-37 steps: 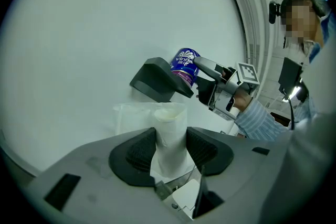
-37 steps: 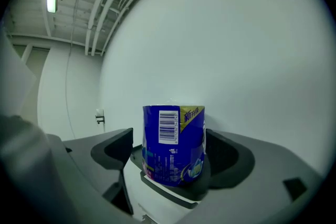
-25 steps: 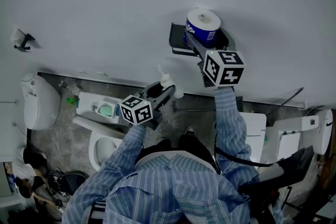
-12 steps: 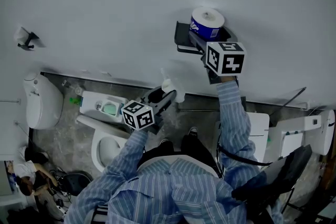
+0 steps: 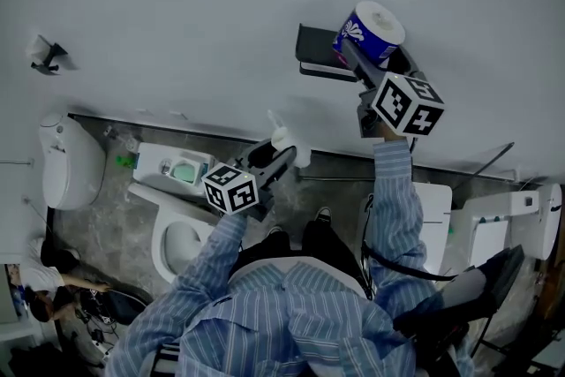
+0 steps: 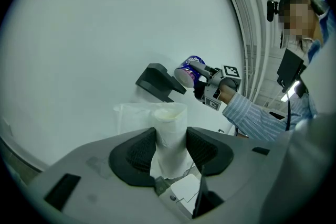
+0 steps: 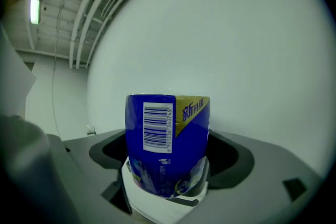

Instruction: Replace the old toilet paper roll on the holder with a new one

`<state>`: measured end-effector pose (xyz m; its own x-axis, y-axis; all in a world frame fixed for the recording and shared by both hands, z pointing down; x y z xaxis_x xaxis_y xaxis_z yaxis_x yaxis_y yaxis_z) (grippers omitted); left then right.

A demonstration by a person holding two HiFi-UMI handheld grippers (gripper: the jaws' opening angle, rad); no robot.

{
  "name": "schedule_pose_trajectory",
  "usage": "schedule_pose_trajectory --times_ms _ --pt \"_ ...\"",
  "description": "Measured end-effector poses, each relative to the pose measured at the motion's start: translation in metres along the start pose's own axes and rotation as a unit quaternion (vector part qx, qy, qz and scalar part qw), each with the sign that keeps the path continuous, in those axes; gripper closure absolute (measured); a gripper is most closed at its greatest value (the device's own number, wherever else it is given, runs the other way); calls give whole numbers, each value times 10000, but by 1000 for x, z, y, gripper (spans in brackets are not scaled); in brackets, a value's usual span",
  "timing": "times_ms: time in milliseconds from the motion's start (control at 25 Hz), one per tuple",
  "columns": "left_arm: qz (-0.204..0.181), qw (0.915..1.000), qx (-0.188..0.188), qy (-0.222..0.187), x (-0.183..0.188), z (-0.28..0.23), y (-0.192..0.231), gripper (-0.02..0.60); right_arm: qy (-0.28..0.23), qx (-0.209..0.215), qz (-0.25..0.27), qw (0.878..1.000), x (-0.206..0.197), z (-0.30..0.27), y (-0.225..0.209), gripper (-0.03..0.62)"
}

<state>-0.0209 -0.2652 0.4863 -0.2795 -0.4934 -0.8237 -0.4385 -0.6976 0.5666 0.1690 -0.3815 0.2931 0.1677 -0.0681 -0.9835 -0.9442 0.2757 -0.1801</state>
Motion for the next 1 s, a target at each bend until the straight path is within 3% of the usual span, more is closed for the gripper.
schedule_pose_trajectory --times_ms 200,440,680,760,1000 --pt "-1 9999 -68 80 -11 -1 -3 400 -685 -340 -979 9923 3 56 -33 157" --pt "10 9999 -96 89 -19 -7 -5 400 -527 -853 -1840 9778 -46 98 -80 157" --pt "-84 9999 -100 107 -14 -14 4 400 -509 -744 -2829 9549 -87 76 -93 157" --pt "-85 9999 -38 81 -14 -10 6 399 -529 -696 -3223 9426 -99 66 -93 157" --pt "-86 9998 183 -7 -16 -6 4 400 -670 -502 -4476 8903 -126 44 -105 157"
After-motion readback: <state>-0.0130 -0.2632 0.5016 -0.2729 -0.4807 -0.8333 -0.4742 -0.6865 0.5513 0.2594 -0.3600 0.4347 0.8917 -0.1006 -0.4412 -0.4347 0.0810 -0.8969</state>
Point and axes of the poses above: the fingertips, and each gripper's own axes: z backward along the fingers, y to its left, x out of its top, the point moved 3 cm from there along z, backward along the fingers, and after that the axes turned 3 degrees about -y, right-handed, at the moved point
